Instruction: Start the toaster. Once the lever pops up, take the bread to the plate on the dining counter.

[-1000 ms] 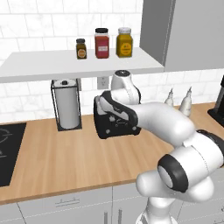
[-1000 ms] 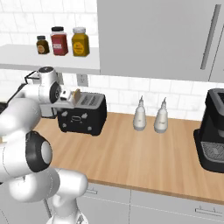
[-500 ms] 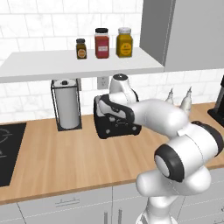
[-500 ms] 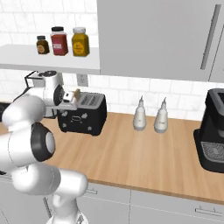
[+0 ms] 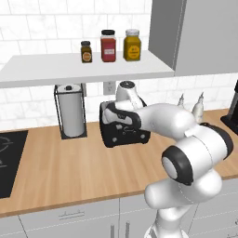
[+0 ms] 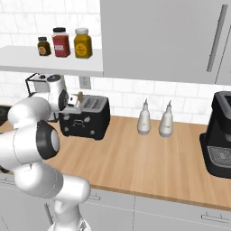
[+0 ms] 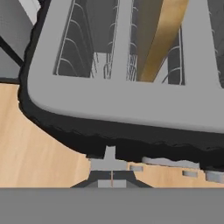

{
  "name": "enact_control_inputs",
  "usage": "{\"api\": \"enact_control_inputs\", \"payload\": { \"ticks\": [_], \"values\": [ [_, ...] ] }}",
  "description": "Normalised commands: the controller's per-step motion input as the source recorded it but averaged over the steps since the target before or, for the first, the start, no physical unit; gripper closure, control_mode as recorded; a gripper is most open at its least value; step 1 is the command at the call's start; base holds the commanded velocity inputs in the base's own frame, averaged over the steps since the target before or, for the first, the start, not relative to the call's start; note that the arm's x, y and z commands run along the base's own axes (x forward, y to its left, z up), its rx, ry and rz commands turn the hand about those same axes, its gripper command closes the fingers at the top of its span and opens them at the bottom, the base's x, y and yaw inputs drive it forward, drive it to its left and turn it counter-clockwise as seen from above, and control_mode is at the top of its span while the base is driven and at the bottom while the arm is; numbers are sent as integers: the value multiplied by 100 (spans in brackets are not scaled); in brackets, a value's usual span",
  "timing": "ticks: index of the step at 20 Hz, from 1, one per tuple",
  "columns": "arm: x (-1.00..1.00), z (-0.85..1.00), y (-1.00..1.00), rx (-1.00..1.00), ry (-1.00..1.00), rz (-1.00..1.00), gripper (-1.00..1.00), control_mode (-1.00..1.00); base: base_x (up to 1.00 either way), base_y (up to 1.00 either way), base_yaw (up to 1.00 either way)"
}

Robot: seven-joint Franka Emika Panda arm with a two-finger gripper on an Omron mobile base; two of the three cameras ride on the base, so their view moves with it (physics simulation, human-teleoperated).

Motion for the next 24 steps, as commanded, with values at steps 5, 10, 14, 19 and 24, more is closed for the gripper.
{"api": "enact_control_inputs", "payload": {
  "ticks": [5,10,14,19,24],
  "values": [
    [0,-19,0,-2,0,0,100,-100,0,0,0],
    [0,-25,4,-3,0,0,100,-100,0,0,0],
    [6,-40,9,-5,0,0,100,-100,0,0,0],
    [10,-74,11,-10,0,0,100,-100,0,0,0],
    [1,-97,3,-12,0,0,100,-100,0,0,0]
  ]
}}
